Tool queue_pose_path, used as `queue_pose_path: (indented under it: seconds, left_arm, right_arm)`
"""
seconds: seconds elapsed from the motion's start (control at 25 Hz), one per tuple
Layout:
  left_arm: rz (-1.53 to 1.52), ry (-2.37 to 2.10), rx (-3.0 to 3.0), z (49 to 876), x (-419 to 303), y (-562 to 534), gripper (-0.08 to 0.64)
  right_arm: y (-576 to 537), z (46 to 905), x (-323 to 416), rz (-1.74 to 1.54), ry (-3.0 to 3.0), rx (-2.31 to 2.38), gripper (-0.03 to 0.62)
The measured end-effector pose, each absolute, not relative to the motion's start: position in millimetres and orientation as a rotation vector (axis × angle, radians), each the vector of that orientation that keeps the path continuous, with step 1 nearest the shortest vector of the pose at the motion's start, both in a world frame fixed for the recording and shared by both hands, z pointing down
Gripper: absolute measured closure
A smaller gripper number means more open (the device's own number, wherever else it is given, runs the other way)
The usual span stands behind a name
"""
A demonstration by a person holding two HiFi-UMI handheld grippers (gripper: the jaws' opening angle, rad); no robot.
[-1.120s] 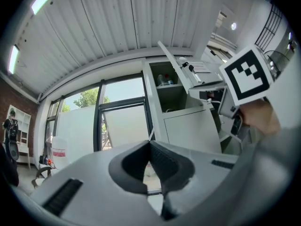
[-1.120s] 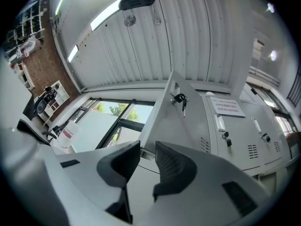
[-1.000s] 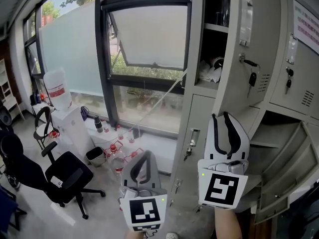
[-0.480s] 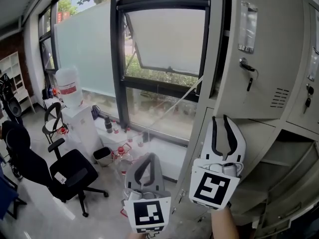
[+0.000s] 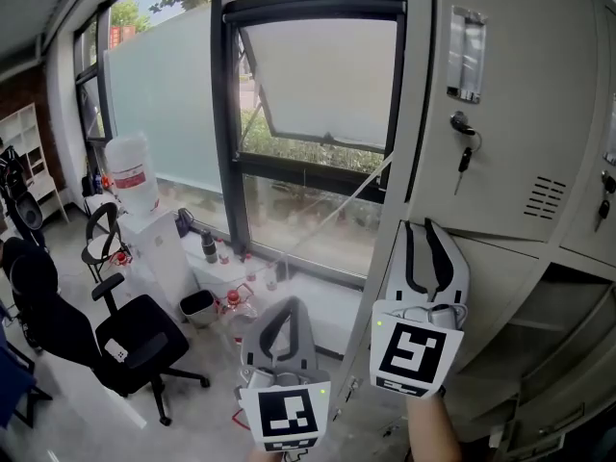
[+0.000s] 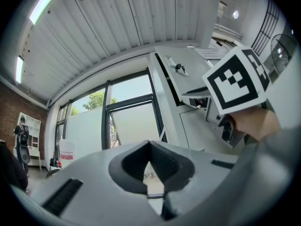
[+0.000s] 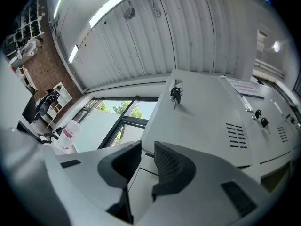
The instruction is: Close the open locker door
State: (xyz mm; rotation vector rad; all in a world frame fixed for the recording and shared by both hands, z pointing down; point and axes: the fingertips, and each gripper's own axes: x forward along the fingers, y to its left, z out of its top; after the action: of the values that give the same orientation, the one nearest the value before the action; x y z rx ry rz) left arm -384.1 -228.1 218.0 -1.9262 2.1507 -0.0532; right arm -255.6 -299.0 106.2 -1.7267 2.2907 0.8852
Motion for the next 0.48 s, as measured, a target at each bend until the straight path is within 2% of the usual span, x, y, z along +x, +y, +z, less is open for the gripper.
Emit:
queue_pose_path:
  seconds: [0.48]
  left_arm:
    - [-0.066, 2.144, -1.924, 215.6, -385.3, -251.1, 0.558]
  right_arm:
    - [-332.6, 104.2, -253.7, 0.699, 2.335, -1.698, 0.535]
